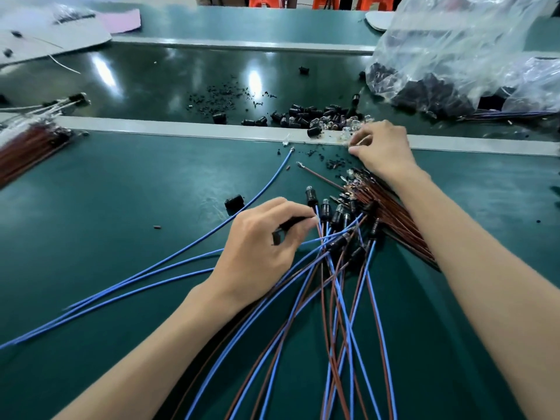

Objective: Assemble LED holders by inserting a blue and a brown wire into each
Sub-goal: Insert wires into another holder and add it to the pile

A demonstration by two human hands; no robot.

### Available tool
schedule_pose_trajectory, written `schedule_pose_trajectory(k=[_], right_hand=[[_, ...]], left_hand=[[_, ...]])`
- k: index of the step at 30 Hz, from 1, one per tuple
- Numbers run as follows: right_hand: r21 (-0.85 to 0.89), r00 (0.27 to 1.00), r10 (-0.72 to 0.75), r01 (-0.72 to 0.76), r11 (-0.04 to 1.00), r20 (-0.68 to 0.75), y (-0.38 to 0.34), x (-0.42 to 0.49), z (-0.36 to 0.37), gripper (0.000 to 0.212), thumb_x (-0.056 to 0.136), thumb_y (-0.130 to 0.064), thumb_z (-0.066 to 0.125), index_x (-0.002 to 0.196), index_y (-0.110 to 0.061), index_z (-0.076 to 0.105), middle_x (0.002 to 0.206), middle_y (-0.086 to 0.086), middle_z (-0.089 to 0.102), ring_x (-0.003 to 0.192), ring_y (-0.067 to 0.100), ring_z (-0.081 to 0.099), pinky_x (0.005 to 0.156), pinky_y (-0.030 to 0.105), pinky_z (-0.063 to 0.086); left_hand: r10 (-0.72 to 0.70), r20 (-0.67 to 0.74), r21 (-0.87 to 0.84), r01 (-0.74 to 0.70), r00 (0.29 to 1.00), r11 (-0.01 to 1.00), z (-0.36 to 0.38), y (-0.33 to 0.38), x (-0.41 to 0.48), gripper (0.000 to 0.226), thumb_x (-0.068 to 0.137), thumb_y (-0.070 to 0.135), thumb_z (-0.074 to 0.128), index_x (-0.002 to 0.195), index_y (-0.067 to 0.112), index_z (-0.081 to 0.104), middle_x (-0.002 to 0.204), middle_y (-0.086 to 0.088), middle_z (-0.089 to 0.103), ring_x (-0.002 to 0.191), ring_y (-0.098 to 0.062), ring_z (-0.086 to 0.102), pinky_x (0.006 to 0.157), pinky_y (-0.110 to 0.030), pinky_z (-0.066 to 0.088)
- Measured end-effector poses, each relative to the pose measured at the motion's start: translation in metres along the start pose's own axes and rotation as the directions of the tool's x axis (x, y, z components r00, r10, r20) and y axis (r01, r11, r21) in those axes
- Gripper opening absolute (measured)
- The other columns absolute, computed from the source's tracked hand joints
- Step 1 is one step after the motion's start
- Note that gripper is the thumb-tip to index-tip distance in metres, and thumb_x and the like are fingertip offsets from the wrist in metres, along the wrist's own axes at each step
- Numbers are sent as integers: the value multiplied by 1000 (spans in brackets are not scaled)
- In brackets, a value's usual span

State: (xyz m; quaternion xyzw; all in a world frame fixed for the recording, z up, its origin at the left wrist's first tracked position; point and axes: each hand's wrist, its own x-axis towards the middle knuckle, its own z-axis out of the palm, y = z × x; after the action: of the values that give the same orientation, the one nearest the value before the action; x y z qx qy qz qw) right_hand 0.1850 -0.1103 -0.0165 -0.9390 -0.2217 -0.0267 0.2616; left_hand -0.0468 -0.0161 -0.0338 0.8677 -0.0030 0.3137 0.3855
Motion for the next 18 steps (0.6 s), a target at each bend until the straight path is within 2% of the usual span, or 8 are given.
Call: schedule_pose_trajectory(k=[2,5,7,9,11,14,16,18], right_hand=[[46,1000,-25,25,999,2,6,-6,-3,19,83,-20,72,100,-12,72,98,4,67,93,13,57,83,16,37],[96,996,-89,88,991,3,10,-18,-8,16,87,-11,67,102,-8,72,100,9,69,89,13,58,80,14,37],[148,990,-134,139,979,-43,5,-34,-16,11,89,-11,64,98,-9,71,90,8,67,76,9,56,70,6,37],[258,984,-168,177,950,-54,-3,-57,-26,6,89,-14,65,89,-16,71,77,-3,64,64,-1,53,61,0,35],[425,963,-263,216,879,54,-13,-89,-35,17,87,-7,65,84,-23,71,72,-9,67,63,-2,60,66,4,44],[580,903,-371,186,793,217,-22,-131,-38,24,87,-1,65,93,-21,74,81,-5,71,75,8,68,77,19,54],[605,904,-345,131,786,252,-22,-144,-36,20,86,-6,68,100,-18,75,87,-7,70,79,8,66,77,18,51],[642,930,-300,98,760,212,-21,-151,-33,21,82,-14,73,103,-16,75,87,-9,69,78,1,64,73,12,45]], left_hand=[[-24,23,-25,25,999,999,-1,0,1,13,88,18,63,87,7,70,77,5,63,65,-7,56,60,-21,46],[-81,36,-72,83,996,994,-2,1,0,18,89,24,60,86,9,69,72,11,61,60,-2,52,58,-14,41],[-100,43,-96,104,994,990,-2,2,-1,23,88,29,58,85,9,68,68,8,62,58,-5,53,55,-16,43],[-102,40,-102,105,994,989,-2,4,-1,26,87,32,58,83,8,68,65,4,63,57,-12,56,54,-23,46],[-96,34,-97,99,995,990,-1,5,-1,28,85,34,61,82,8,68,65,4,63,57,-15,57,55,-27,47],[-91,38,-67,93,995,993,-1,7,-1,24,80,30,67,89,8,70,73,5,66,62,-13,60,61,-26,49],[-81,51,-64,84,995,994,-1,7,-3,22,81,22,66,97,8,70,80,2,70,67,-18,64,64,-34,51],[-58,69,-67,63,996,996,1,7,-5,24,82,15,64,104,6,68,85,1,72,71,-20,68,68,-36,53]])
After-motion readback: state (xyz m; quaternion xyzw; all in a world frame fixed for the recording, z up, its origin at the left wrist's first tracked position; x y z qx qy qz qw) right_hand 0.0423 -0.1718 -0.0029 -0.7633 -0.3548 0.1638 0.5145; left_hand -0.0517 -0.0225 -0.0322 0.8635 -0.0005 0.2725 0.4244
